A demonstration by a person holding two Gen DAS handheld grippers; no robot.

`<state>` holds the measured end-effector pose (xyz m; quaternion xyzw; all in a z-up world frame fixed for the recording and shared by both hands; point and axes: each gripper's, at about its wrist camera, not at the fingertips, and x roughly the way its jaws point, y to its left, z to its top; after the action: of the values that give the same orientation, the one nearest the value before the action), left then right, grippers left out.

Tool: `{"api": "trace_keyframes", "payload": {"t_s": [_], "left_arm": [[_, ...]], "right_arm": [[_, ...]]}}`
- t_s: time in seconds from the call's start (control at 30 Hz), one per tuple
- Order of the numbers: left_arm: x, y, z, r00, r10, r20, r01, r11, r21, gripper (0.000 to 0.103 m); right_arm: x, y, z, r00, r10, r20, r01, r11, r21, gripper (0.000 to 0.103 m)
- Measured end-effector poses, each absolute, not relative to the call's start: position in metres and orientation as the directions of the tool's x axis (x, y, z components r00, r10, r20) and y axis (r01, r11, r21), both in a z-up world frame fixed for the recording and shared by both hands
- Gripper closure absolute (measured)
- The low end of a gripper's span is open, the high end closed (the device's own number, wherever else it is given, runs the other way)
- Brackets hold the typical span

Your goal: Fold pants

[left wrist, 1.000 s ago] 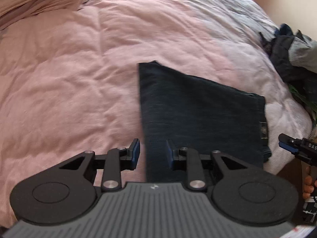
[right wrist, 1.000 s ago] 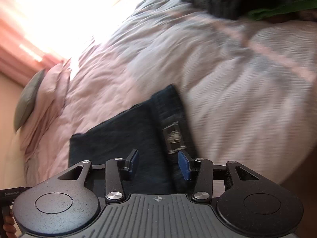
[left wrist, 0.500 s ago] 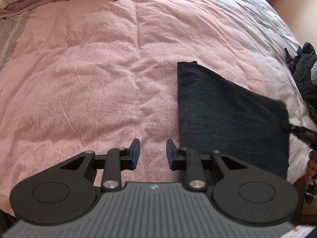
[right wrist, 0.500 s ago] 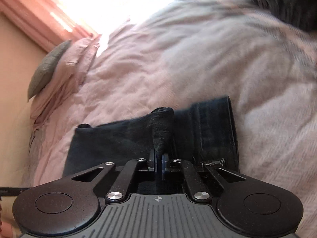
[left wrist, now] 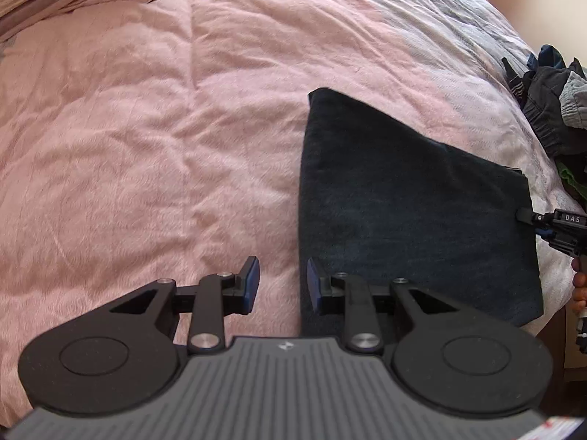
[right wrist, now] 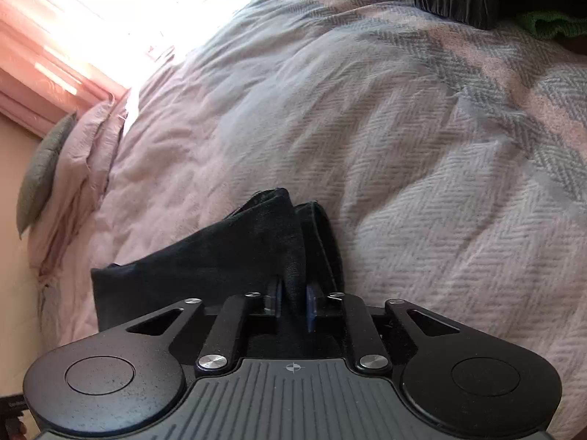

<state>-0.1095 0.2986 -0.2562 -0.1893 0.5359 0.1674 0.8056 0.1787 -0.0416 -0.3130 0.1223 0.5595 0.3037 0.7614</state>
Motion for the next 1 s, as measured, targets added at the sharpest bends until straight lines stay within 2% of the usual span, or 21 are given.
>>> {"api": "trace_keyframes", "payload": {"t_s": [0.07,0.17,0.23,0.37,0.47,0.57,0.67,0.73,0.8,0.9,1.0], "left_arm": [[-0.099,0.298,-0.254,0.392,0.068,-0.918,-0.455,0.881,-0.129,0.081],[-0.072,0.296,-0.256,0.442,0.078,-0.894,-0.404,0.907,-0.12,0.081],[-0.049,0.292,-0.259,0.496,0.09,-0.864,-0.358,0.927,-0.109,0.081],[-0.002,0.286,-0.281,0.584,0.114,-0.804,-0.302,0.95,-0.084,0.081],[0.027,0.283,-0.32,0.562,0.147,-0.814,-0.272,0.962,-0.014,0.086],[0.04,0.28,-0.353,0.549,0.19,-0.814,-0.249,0.967,0.058,0.091],[0.051,0.28,-0.356,0.518,0.207,-0.83,-0.242,0.966,0.089,0.091],[0.049,0.289,-0.342,0.514,0.186,-0.838,-0.29,0.956,0.034,0.091],[0.034,0.296,-0.319,0.54,0.163,-0.826,-0.326,0.945,-0.027,0.091],[-0.007,0.29,-0.286,0.546,0.157,-0.823,-0.336,0.941,-0.043,0.091],[-0.062,0.273,-0.27,0.525,0.13,-0.841,-0.333,0.941,-0.062,0.091]], "right_arm": [[0.177,-0.04,-0.297,0.254,0.558,-0.79,-0.361,0.813,0.458,0.081],[0.165,-0.033,-0.27,0.412,0.534,-0.739,-0.432,0.828,0.358,0.081],[0.155,-0.016,-0.264,0.444,0.554,-0.704,-0.518,0.8,0.303,0.081],[0.146,0.015,-0.289,0.499,0.524,-0.69,-0.617,0.774,0.141,0.081],[0.147,0.025,-0.324,0.524,0.5,-0.689,-0.655,0.754,0.05,0.081],[0.156,0.028,-0.351,0.5,0.505,-0.703,-0.669,0.741,0.056,0.081],[0.174,0.024,-0.347,0.452,0.515,-0.728,-0.64,0.756,0.137,0.081],[0.184,0.015,-0.334,0.429,0.513,-0.743,-0.586,0.784,0.203,0.081],[0.179,0.005,-0.312,0.463,0.496,-0.735,-0.55,0.811,0.2,0.081],[0.151,-0.02,-0.275,0.492,0.509,-0.706,-0.541,0.814,0.211,0.081],[0.11,-0.04,-0.259,0.462,0.512,-0.724,-0.551,0.806,0.218,0.081]]}}
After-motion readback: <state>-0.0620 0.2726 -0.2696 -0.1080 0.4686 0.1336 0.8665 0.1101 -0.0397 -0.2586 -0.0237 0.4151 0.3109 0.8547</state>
